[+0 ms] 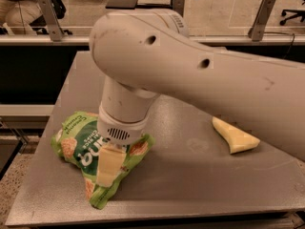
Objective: Move green rice chip bag near apple
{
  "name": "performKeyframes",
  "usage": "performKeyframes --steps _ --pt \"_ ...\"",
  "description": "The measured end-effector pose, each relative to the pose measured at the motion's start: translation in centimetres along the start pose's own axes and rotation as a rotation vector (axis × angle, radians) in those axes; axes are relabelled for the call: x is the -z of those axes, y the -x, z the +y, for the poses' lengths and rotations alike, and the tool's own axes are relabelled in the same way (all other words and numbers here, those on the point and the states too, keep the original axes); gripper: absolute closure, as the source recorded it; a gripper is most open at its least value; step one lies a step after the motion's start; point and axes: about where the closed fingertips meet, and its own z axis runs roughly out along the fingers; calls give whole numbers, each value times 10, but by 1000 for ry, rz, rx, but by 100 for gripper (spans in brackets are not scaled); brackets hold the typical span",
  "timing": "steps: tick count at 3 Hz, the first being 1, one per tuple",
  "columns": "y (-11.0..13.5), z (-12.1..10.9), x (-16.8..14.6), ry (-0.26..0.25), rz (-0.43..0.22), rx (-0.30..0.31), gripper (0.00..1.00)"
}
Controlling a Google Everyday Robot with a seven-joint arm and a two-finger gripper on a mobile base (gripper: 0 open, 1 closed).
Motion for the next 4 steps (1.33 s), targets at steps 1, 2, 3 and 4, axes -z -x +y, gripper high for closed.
performKeyframes --steps 1,2,3,4 --pt "-36 -17 29 -7 -19 -51 78" --pt "-71 -38 48 -17 -30 -99 99" --pt "-99 -63 59 -28 -28 -129 100" --pt "-131 -92 71 -38 -25 -163 100"
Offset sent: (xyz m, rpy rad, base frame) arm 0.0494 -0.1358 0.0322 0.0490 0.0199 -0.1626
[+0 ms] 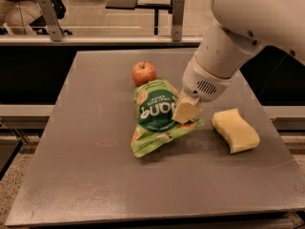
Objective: Move green rice chip bag near apple
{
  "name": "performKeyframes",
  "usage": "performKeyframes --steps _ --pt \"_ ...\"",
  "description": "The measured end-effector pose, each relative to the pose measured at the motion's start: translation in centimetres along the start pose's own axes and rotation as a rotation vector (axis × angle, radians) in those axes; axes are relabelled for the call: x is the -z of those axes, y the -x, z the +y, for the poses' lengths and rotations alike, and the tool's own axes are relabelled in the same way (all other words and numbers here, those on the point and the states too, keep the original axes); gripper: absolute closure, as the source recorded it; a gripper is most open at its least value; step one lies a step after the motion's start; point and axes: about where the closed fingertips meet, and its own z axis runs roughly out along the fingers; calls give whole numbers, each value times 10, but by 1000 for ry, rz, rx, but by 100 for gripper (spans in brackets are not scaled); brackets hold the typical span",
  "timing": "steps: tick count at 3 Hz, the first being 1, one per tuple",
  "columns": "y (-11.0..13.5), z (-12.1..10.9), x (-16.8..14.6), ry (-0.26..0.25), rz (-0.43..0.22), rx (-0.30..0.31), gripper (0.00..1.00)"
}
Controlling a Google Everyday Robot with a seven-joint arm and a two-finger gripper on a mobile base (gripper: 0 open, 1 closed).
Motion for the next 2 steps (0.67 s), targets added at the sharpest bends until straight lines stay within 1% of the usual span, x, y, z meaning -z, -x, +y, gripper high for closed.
performKeyframes --steps 1,2 --pt "-1 -1 0 0 0 -1 100" --pt "0 0 0 -1 0 1 85"
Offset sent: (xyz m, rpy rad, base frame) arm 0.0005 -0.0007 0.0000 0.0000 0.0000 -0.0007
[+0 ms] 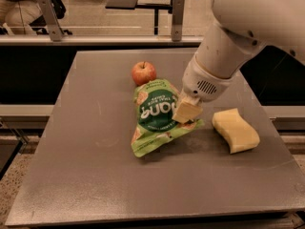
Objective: Move green rice chip bag near apple
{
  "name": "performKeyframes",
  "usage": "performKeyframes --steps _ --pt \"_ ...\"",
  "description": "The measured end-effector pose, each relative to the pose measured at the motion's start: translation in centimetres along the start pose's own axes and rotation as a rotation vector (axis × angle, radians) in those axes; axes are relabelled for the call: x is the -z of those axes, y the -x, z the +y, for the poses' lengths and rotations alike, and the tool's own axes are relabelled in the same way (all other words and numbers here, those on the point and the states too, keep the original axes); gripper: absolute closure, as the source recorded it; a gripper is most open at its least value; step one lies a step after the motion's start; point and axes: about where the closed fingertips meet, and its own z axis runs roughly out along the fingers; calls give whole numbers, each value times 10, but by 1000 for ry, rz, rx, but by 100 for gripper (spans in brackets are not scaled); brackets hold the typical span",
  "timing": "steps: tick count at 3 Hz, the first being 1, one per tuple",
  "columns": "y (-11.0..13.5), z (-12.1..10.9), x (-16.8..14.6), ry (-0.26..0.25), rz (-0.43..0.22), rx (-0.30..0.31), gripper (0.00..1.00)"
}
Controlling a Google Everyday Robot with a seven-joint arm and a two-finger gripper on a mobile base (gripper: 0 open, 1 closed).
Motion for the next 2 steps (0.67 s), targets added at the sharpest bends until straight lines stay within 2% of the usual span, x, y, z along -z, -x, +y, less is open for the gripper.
performKeyframes --steps 1,2 --pt "1 1 0 -1 0 2 56" --pt "1 1 0 -2 0 4 31"
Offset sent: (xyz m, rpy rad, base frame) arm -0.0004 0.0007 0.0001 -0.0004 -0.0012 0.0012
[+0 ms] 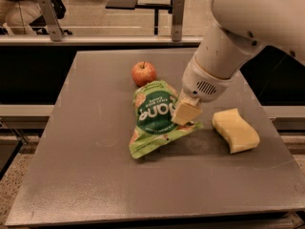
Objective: Move green rice chip bag near apple
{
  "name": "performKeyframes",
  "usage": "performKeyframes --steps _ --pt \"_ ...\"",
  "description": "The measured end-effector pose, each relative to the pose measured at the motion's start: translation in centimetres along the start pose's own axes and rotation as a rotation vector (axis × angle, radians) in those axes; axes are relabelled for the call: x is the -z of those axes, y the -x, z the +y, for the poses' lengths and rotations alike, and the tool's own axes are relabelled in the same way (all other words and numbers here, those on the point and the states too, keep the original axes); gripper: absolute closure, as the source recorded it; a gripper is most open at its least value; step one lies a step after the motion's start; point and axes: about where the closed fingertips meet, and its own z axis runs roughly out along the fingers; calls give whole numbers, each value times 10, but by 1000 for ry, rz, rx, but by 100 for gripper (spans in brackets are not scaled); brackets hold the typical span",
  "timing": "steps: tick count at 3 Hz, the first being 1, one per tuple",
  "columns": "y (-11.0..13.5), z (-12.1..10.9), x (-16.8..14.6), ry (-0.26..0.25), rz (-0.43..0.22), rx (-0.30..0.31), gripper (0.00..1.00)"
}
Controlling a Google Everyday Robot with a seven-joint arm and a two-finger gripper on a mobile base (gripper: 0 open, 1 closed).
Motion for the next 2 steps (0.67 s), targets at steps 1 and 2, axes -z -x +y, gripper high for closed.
performKeyframes --steps 1,2 --pt "1 1 0 -1 0 2 9" --pt "2 2 0 -2 0 5 0"
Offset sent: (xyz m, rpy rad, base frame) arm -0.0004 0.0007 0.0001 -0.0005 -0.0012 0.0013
